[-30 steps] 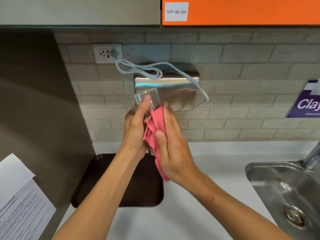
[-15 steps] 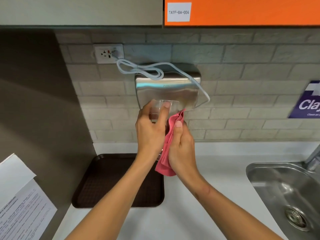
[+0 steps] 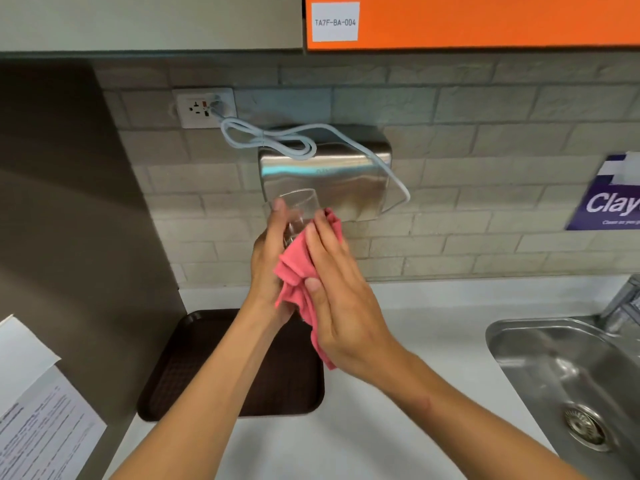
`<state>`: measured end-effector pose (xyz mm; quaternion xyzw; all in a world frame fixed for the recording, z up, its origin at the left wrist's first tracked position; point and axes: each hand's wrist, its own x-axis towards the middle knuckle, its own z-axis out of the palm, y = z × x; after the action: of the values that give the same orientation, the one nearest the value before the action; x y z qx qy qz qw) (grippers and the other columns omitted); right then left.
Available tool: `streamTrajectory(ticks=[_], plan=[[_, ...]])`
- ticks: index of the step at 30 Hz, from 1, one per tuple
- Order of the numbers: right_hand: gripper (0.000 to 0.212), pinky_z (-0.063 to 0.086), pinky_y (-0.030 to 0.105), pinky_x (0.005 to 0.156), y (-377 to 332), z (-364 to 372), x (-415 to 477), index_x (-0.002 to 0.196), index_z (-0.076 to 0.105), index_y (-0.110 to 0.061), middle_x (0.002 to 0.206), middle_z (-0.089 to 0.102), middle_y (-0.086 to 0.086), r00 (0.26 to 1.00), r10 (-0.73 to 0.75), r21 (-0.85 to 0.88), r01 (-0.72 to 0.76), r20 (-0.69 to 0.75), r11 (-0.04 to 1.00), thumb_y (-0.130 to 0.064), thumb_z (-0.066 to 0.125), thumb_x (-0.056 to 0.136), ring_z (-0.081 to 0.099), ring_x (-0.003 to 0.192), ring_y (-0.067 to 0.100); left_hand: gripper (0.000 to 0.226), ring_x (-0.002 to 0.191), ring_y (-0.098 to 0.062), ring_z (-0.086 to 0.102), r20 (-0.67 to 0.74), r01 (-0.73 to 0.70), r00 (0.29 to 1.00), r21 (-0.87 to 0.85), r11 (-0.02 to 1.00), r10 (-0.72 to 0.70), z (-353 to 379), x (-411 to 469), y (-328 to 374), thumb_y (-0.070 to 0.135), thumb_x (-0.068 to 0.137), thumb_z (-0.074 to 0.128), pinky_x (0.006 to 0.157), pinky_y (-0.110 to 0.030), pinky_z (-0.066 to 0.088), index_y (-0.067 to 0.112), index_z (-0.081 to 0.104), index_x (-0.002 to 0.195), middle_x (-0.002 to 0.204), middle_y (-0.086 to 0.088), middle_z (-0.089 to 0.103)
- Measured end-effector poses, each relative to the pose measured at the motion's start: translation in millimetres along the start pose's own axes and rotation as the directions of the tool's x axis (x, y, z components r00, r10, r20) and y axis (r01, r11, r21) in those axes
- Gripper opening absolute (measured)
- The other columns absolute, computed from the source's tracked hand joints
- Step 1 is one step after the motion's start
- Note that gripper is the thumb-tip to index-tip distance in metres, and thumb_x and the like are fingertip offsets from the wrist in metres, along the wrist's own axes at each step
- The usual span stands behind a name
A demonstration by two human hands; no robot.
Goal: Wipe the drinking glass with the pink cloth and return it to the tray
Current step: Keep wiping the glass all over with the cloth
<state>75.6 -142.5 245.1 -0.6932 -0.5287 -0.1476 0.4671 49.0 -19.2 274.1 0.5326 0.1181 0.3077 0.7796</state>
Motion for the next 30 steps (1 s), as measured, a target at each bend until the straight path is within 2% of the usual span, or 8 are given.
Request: streamTrajectory(ticks=[2, 7, 12, 16, 21, 23, 25, 30], plan=[[0.056, 0.013, 0.039, 0.134, -2, -8, 20, 0.164, 0.019, -0.006, 0.175, 0.013, 0.006, 0.998, 0.064, 0.073, -0.062, -0.022, 0.995, -0.018, 0.034, 0.111, 0.006, 0.163, 0.016, 0.077, 0.121, -0.029, 0.075, 0.096, 0.023, 0.995, -0.016, 1.000, -0.022, 2, -5, -2, 0.073, 0.083, 0.066, 0.107, -0.044, 0.057, 0.011, 0.077, 0.127, 0.125, -0.017, 0.079], [0.049, 0.025, 0.044, 0.131, -4, -14, 39, 0.161, 0.026, -0.021, 0.171, 0.030, 0.002, 0.978, 0.195, 0.381, -0.153, -0.073, 0.912, -0.020, 0.032, 0.112, 0.026, 0.159, 0.012, 0.070, 0.125, -0.028, 0.072, 0.133, -0.075, 0.988, -0.058, 0.995, 0.082, 7, -10, 0, 0.062, 0.097, 0.048, 0.107, -0.042, 0.058, 0.008, 0.069, 0.136, 0.130, -0.014, 0.077], [0.061, 0.019, 0.034, 0.132, -9, 6, 3, 0.166, 0.008, -0.012, 0.175, 0.012, -0.003, 0.982, 0.182, 0.226, -0.168, -0.044, 0.960, -0.024, 0.031, 0.111, 0.011, 0.161, 0.004, 0.099, 0.133, -0.056, 0.058, 0.134, -0.078, 0.987, -0.066, 0.995, 0.087, -3, -5, 1, 0.074, 0.080, 0.075, 0.121, -0.069, 0.039, -0.003, 0.062, 0.141, 0.139, -0.038, 0.060], [0.048, 0.035, 0.035, 0.125, -11, -10, 30, 0.159, 0.033, -0.009, 0.161, 0.045, 0.008, 0.976, 0.196, 0.379, -0.146, -0.095, 0.914, -0.019, 0.032, 0.112, 0.040, 0.152, 0.013, 0.092, 0.101, -0.028, 0.074, 0.203, -0.121, 0.971, -0.025, 0.992, 0.123, 1, -8, 1, 0.061, 0.065, 0.093, 0.098, -0.045, 0.060, -0.001, 0.066, 0.127, 0.104, -0.011, 0.077], [0.036, 0.057, 0.024, 0.093, -12, -16, 24, 0.129, 0.062, -0.026, 0.112, 0.076, -0.008, 0.931, 0.364, 0.539, -0.302, -0.009, 0.786, -0.026, 0.029, 0.115, 0.072, 0.106, 0.004, 0.110, 0.124, -0.039, 0.068, 0.153, -0.207, 0.966, -0.012, 0.978, 0.207, 1, -7, 13, 0.062, 0.067, 0.090, 0.112, -0.057, 0.051, 0.002, 0.053, 0.152, 0.129, -0.015, 0.072], [0.038, 0.062, 0.025, 0.077, -7, -9, 10, 0.121, 0.066, -0.027, 0.097, 0.080, -0.003, 0.877, 0.475, 0.561, -0.430, 0.073, 0.707, -0.034, 0.030, 0.114, 0.076, 0.088, 0.011, 0.097, 0.128, -0.050, 0.063, 0.161, -0.223, 0.961, -0.032, 0.974, 0.226, -5, -1, 16, 0.059, 0.070, 0.089, 0.112, -0.067, 0.048, 0.009, 0.060, 0.148, 0.138, -0.020, 0.069], [0.041, 0.064, 0.034, 0.083, -2, -4, 0, 0.124, 0.068, -0.025, 0.106, 0.078, 0.011, 0.836, 0.537, 0.572, -0.498, 0.116, 0.652, -0.041, 0.032, 0.112, 0.077, 0.098, 0.024, 0.091, 0.124, -0.048, 0.065, 0.148, -0.249, 0.958, -0.002, 0.968, 0.247, -8, 3, 18, 0.056, 0.073, 0.086, 0.107, -0.065, 0.052, 0.001, 0.063, 0.142, 0.134, -0.022, 0.071], [0.035, 0.057, 0.024, 0.072, -2, -11, 3, 0.096, 0.066, -0.043, 0.084, 0.070, -0.016, 0.907, 0.416, 0.525, -0.322, -0.068, 0.788, -0.040, 0.034, 0.111, 0.068, 0.076, 0.005, 0.074, 0.117, -0.024, 0.073, 0.136, -0.306, 0.946, 0.093, 0.947, 0.293, 0, -4, 16, 0.043, 0.081, 0.070, 0.104, -0.040, 0.057, -0.010, 0.064, 0.133, 0.125, -0.012, 0.075]])
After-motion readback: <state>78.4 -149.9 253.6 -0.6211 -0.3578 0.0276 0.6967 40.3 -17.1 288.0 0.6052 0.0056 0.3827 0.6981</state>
